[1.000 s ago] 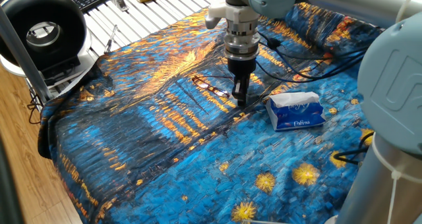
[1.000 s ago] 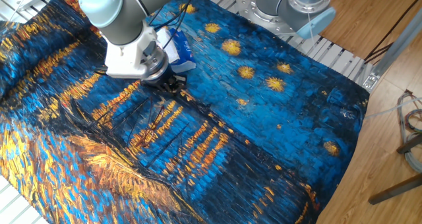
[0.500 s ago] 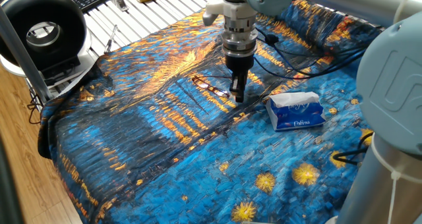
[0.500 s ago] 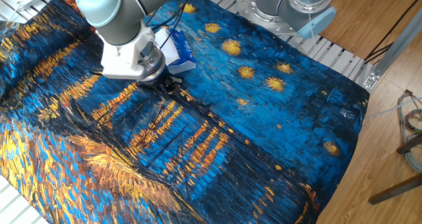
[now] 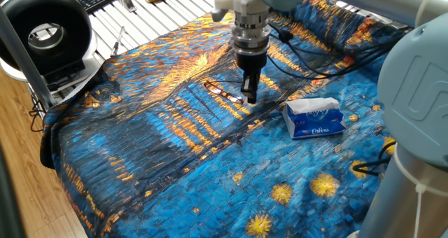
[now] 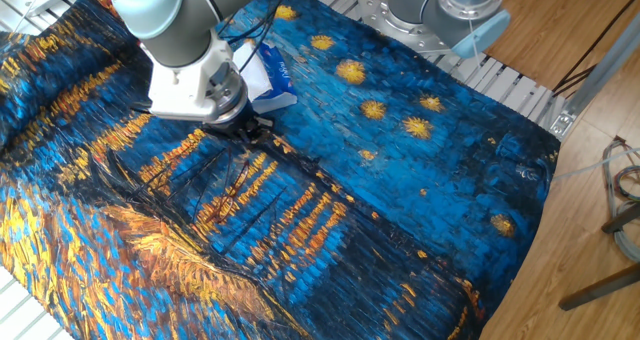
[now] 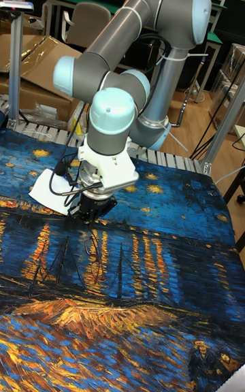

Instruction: Unfold the leg of the glasses (with one hand)

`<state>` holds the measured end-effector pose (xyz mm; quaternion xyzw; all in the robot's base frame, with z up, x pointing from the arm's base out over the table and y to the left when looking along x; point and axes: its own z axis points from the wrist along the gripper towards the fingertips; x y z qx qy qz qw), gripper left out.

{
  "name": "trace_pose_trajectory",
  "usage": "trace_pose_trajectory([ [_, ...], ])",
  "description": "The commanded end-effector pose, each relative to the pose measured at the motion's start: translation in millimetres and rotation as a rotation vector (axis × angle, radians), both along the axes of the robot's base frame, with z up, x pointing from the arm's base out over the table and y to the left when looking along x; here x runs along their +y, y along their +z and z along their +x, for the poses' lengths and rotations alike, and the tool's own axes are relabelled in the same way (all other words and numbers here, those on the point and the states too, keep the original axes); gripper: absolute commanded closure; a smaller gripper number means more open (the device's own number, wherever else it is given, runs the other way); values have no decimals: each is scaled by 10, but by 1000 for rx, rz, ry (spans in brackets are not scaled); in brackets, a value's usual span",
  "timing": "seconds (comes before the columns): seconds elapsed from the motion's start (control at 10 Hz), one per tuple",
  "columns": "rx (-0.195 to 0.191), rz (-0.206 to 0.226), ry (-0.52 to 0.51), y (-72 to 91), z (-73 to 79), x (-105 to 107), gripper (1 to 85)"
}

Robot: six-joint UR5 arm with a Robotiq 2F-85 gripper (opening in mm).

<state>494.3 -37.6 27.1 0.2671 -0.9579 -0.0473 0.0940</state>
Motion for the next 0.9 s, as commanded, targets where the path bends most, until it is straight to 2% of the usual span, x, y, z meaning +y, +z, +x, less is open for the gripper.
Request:
trace_pose_trajectory([
  [0.0, -5, -1, -11, 68, 33, 18, 847],
  [0.1, -5, -4, -11, 54, 15, -17, 847],
  [0.3, 0, 24, -18, 9, -84, -44, 847],
  [0.8, 54, 87, -89, -203, -435, 89, 847],
])
